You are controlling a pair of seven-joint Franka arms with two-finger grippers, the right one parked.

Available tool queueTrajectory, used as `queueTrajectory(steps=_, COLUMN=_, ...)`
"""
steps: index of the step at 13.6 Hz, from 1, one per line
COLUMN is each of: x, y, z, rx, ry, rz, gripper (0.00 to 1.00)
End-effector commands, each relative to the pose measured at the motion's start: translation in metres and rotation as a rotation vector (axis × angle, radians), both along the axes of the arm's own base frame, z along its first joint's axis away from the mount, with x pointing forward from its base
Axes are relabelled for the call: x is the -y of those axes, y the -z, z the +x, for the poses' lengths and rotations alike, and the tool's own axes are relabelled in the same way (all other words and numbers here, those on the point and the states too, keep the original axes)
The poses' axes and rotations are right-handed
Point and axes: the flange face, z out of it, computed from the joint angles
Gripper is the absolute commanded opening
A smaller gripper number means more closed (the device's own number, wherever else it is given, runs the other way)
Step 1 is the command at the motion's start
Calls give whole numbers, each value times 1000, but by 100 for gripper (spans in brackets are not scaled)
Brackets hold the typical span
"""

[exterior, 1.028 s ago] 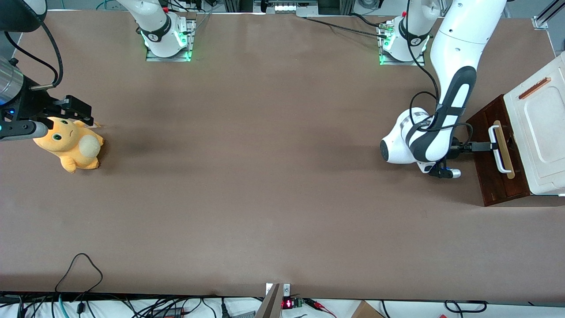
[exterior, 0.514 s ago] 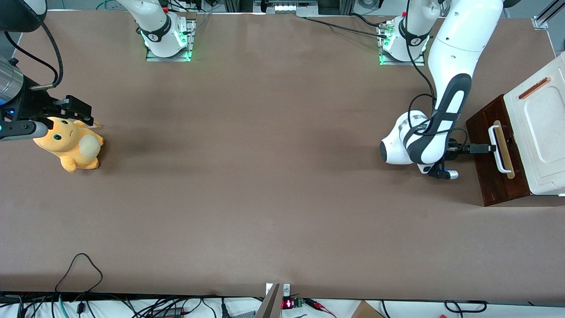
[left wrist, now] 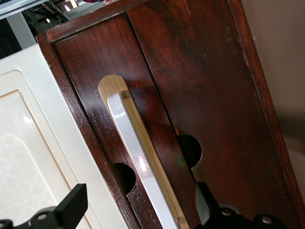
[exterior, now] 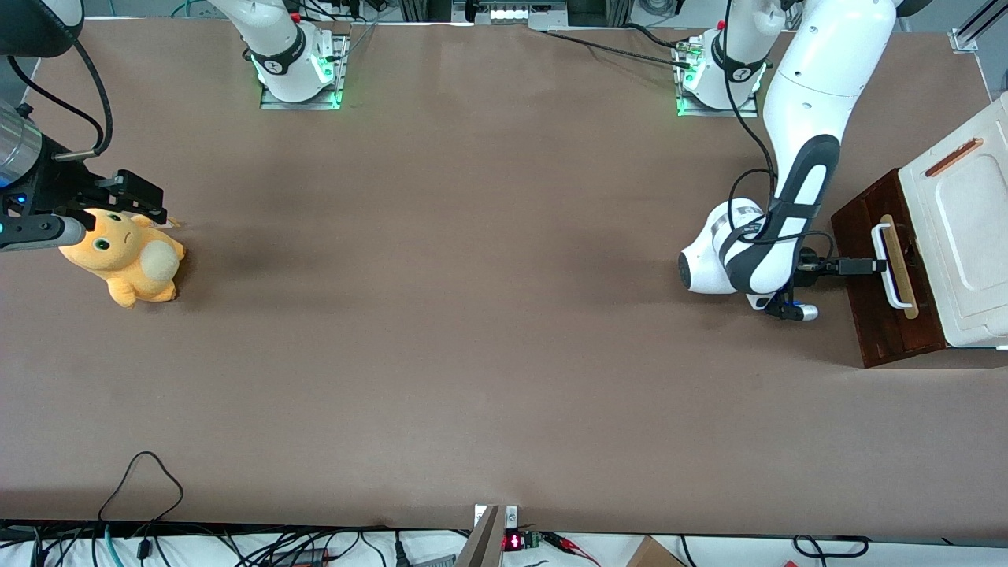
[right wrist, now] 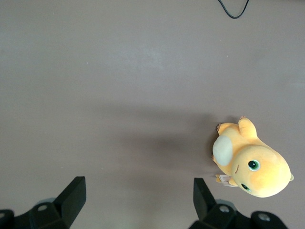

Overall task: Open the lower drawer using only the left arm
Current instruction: 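Align the open left gripper around the white bar handle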

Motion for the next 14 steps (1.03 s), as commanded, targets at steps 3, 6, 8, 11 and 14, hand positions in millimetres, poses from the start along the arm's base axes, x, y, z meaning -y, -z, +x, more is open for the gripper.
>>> queueTrajectory(steps=3, x=-10, y=-7, z=12, rx=31, ry=-1, rz=22, gripper=100)
queueTrajectory(steps=6, x=-16, y=-10, z=18, rx=50, ry=-17, rz=15, gripper=100)
queueTrajectory(steps=8, x=-17, y=-11, z=18, rx=58, ry=-19, rz=15, gripper=100)
queueTrajectory(steps=11, x=-21, y=-12, z=19, rx=68, ry=-27, rz=15, gripper=100)
queueTrajectory(steps=14, x=-21, y=-14, z=24, rx=94, ry=-30, rz=14, gripper=100)
